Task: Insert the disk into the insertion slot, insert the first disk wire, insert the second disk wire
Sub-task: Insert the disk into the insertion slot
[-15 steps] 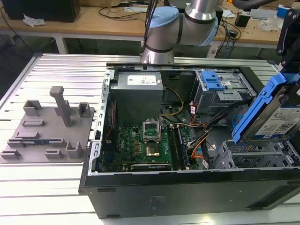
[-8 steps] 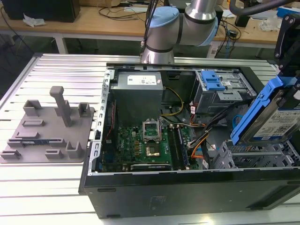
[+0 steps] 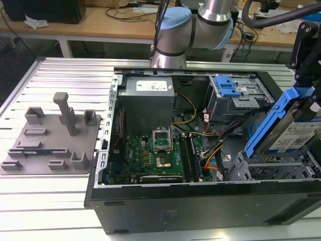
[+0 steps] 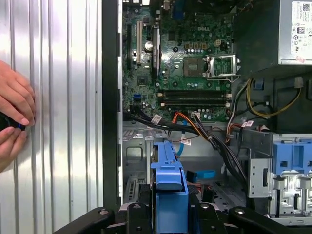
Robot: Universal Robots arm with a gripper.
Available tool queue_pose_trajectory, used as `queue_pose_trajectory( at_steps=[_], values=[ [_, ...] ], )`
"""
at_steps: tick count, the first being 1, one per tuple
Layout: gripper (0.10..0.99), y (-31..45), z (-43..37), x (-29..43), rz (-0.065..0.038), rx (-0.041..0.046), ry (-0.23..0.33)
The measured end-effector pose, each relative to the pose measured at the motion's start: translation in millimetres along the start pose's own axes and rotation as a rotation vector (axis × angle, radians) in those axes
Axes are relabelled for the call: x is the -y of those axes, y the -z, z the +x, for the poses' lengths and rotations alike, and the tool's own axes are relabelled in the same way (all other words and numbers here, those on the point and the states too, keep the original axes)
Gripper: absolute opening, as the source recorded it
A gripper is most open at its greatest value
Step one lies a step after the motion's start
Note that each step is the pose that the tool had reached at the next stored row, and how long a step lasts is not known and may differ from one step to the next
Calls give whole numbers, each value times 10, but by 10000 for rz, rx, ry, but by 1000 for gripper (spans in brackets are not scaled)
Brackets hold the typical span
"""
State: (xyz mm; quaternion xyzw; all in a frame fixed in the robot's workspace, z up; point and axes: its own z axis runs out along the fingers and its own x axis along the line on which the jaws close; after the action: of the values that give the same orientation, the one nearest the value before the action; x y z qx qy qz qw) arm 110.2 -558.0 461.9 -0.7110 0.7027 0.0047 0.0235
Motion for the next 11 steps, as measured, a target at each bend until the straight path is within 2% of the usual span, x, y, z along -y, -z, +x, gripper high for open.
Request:
queue_pose_trajectory(
  at_steps=[11],
  values=[
    [365, -94, 4, 1, -29, 0, 1]
  ],
)
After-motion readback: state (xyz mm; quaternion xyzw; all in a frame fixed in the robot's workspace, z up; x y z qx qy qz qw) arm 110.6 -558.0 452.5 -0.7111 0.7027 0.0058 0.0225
